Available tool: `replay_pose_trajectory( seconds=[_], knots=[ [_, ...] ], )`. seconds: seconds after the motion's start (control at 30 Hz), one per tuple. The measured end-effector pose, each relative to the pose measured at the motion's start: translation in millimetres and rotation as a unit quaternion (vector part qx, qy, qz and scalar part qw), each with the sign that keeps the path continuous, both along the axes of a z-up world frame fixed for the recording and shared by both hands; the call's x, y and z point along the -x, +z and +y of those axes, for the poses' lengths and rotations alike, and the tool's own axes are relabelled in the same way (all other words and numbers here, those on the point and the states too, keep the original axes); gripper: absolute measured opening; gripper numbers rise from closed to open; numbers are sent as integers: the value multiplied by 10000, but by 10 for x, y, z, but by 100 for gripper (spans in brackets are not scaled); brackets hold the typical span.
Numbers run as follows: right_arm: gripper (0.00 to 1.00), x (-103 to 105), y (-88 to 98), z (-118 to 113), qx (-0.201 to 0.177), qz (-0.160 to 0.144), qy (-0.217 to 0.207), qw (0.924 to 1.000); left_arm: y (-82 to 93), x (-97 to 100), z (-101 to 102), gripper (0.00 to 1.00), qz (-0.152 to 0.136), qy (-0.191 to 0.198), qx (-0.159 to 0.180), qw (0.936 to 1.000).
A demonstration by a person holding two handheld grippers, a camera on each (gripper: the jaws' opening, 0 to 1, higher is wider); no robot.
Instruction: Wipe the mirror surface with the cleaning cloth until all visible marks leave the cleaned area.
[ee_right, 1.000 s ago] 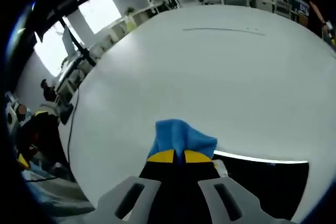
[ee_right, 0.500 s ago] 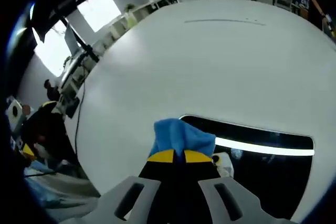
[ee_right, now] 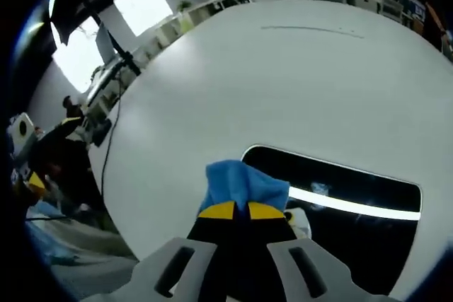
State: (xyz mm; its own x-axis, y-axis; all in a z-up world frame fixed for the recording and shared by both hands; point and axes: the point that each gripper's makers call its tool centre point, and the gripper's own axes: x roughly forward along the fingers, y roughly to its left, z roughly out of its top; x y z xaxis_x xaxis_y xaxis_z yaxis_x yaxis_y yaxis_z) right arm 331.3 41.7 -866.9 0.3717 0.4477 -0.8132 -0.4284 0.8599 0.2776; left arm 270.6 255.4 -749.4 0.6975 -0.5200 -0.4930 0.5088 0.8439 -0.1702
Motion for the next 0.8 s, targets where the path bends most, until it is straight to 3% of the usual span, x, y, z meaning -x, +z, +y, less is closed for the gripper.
replay_pose_trajectory(
  seconds=[0.33,0.8],
  knots=[
    [0,5,-7,-424,43,-6,-152,9999,0,1,-98,100,-35,-92,145,9998],
    [0,20,-6,-1132,183,-79,-428,9989,-52,4,-210,100,20,-95,4,10000]
  ],
)
